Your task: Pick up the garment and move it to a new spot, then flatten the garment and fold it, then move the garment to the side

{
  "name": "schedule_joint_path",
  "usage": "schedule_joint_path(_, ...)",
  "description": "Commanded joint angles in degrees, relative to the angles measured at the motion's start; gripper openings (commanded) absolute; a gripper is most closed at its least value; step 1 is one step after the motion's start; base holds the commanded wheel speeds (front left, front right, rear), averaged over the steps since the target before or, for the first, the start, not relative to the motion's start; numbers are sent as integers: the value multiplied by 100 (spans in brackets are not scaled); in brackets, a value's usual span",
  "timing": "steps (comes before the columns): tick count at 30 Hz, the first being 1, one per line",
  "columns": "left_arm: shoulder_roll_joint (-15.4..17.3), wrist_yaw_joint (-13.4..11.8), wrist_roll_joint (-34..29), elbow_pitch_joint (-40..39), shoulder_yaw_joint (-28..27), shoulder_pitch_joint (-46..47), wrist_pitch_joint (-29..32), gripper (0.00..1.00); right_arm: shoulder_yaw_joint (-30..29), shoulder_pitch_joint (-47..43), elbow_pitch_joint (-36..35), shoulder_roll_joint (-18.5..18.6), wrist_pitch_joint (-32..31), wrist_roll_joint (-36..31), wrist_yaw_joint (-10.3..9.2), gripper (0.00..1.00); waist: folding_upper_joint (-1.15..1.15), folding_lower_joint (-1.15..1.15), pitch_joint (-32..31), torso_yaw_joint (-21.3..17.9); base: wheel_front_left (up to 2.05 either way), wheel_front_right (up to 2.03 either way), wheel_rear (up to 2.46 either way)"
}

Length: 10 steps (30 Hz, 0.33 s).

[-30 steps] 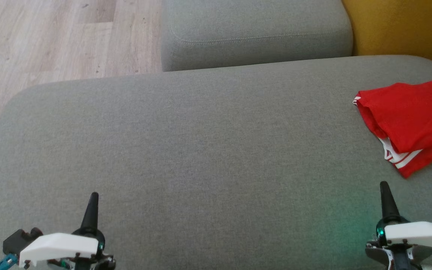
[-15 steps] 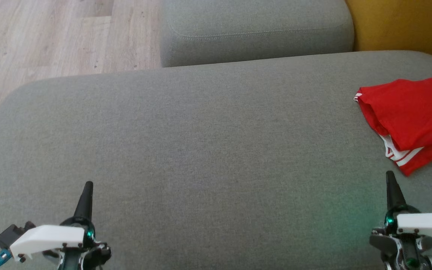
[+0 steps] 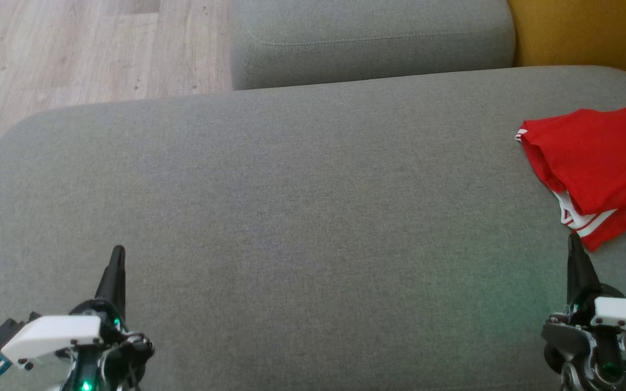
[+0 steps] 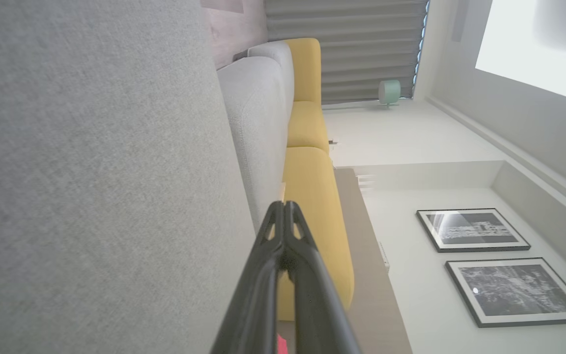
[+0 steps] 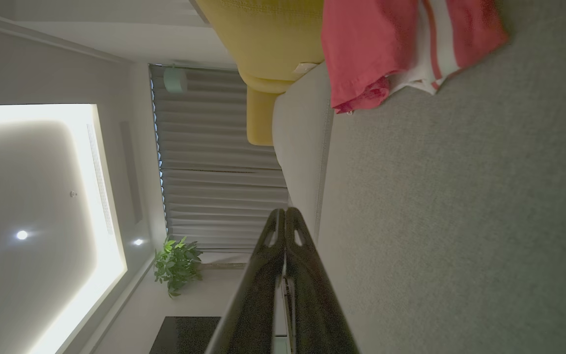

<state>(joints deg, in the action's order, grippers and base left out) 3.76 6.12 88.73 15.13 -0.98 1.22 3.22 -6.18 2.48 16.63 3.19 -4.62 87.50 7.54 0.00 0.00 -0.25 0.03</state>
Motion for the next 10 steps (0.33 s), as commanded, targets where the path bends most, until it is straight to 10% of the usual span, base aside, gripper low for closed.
schedule_joint_path(1, 78, 75, 207, -154, -254, 389, 64, 0, 65, 313, -238, 10, -77, 198, -5, 0, 0, 0, 11, -1, 0, 0, 0)
schedule_joint_path(10, 67, 136, 523, -118, -338, 479, 153, 0, 1, 367, -263, -3, -159, 495, -5, 0, 0, 0, 43, -3, 0, 0, 0)
